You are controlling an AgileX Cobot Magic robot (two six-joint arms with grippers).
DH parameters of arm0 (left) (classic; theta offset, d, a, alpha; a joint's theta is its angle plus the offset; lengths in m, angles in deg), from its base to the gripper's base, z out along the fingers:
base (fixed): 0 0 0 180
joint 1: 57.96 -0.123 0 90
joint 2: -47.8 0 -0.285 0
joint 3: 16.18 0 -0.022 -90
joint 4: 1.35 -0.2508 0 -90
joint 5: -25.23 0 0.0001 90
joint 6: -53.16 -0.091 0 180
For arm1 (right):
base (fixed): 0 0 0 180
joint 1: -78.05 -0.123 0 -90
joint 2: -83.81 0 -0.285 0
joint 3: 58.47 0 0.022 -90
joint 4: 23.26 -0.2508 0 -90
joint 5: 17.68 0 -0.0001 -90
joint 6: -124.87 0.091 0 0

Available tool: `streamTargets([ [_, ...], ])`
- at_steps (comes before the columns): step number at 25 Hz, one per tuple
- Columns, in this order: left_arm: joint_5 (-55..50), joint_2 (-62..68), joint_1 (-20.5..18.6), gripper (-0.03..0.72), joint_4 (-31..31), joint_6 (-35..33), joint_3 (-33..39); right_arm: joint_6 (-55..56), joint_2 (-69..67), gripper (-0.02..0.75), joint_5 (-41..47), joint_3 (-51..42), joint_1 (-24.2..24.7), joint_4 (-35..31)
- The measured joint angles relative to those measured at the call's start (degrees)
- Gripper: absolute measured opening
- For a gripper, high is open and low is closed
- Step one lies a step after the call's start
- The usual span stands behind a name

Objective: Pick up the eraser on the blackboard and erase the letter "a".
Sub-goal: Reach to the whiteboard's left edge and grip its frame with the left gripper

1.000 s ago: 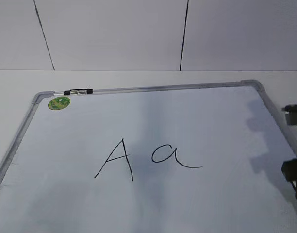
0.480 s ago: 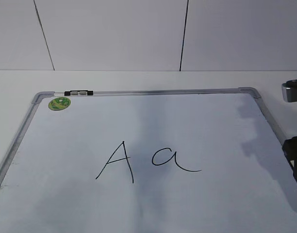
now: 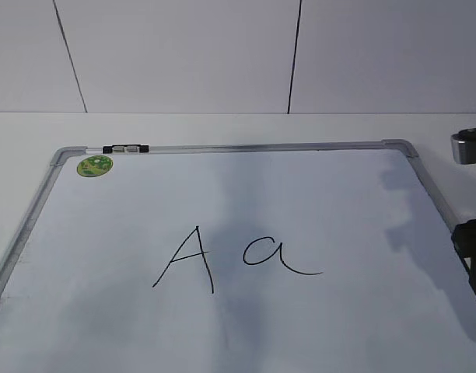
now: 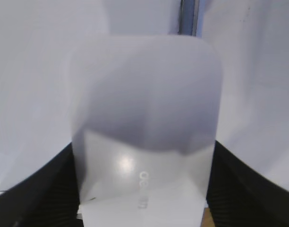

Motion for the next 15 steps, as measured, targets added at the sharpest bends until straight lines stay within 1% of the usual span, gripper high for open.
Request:
streamTargets([
  [5, 4.57, 12.61, 1.12, 0.258, 2.49, 1.19, -0.35, 0.0, 0.0, 0.553, 0.0, 0.0, 0.0, -0.09],
  [11, 6.91, 28.56, 1.12, 0.313, 3.97, 1.66, -0.48, 0.0, 0.0, 0.553, -0.42, 0.0, 0.0, -0.09],
  [15, 9.32, 38.01, 1.12, 0.322, 3.75, 1.7, -3.37, 0.0, 0.0, 0.553, -0.92, 0.0, 0.0, -0.09],
])
